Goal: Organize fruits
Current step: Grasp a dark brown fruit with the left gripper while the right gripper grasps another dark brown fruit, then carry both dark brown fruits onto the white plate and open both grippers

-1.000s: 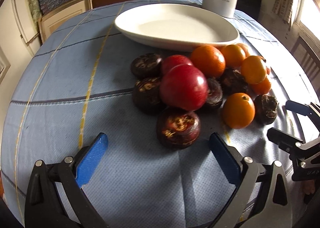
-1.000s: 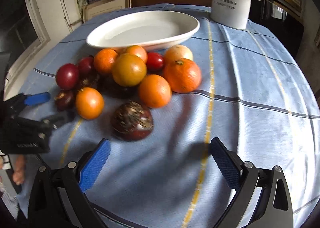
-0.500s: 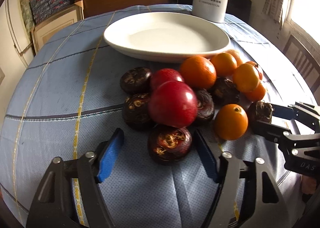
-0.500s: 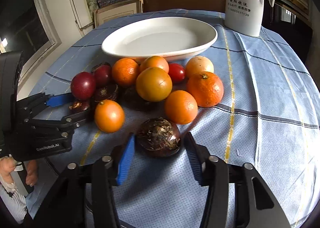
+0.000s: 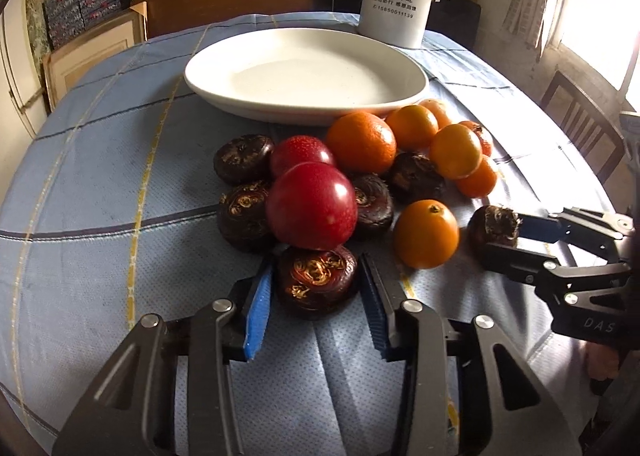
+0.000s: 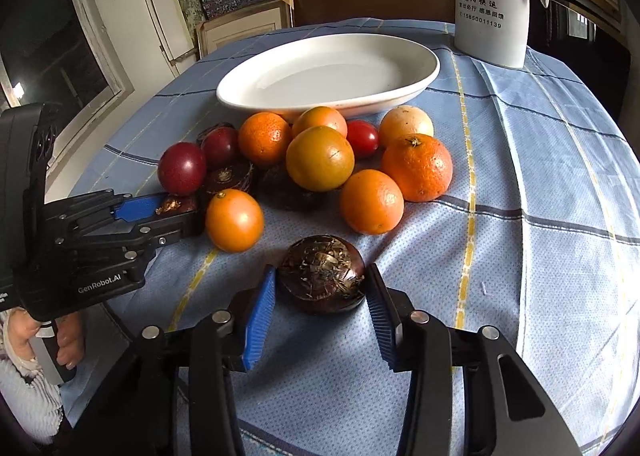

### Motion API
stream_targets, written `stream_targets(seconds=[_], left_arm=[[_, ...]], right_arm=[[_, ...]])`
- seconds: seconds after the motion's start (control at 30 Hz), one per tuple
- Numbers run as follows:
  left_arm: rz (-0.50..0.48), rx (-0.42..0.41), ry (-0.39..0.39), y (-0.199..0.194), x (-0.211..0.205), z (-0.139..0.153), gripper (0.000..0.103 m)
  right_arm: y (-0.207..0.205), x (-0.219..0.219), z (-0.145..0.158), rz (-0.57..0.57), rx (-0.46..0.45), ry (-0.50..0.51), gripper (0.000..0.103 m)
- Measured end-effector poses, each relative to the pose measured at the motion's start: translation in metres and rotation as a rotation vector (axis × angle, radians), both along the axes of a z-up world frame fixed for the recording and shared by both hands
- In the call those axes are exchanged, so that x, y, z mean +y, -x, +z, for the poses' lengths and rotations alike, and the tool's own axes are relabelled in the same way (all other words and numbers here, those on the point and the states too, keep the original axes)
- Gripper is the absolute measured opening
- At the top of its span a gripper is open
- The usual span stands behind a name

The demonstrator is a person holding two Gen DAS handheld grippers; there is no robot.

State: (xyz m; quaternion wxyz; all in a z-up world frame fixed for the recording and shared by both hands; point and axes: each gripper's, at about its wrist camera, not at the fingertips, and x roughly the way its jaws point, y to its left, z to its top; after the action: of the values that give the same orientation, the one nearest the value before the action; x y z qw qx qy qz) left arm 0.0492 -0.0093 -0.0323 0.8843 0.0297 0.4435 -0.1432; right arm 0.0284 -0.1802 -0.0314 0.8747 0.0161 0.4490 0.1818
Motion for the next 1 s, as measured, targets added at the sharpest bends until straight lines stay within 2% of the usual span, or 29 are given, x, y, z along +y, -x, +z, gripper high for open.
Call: stream_targets(seconds=[0.37, 0.53, 0.63, 0.8, 0.9, 1.0], left_arm=[[-0.004, -0.028, 0.049, 0.022, 0.011, 0.01, 0.04], [-0.007, -0.056, 0.038, 0.032, 0.015, 0.022, 0.04], [0.011, -0.101, 0.024, 0.02, 0.018, 0.042, 0.04], [0.041, -0.146, 0.02, -0.029, 0.015, 0.076, 0.04], [0.061, -0.138, 0.033, -0.064, 0.011, 0.08, 0.04], [0.085, -0.12, 0.029, -0.1, 0.006, 0.073, 0.04]], right_arm=[[0.004, -0.022, 0.006, -0.061, -0.034, -0.106, 0.045], [0.006, -0.027, 0.01, -0.076, -0.048, -0.138, 0.045], [0.002, -0.03, 0.019, -0.08, -0.053, -0.158, 0.045], [-0.028, -0.03, 0.057, -0.084, -0.079, -0.177, 0.045], [-0.062, -0.016, 0.075, -0.08, -0.098, -0.167, 0.046], [-0.102, 0.001, 0.073, -0.085, -0.075, -0.16, 0.046]])
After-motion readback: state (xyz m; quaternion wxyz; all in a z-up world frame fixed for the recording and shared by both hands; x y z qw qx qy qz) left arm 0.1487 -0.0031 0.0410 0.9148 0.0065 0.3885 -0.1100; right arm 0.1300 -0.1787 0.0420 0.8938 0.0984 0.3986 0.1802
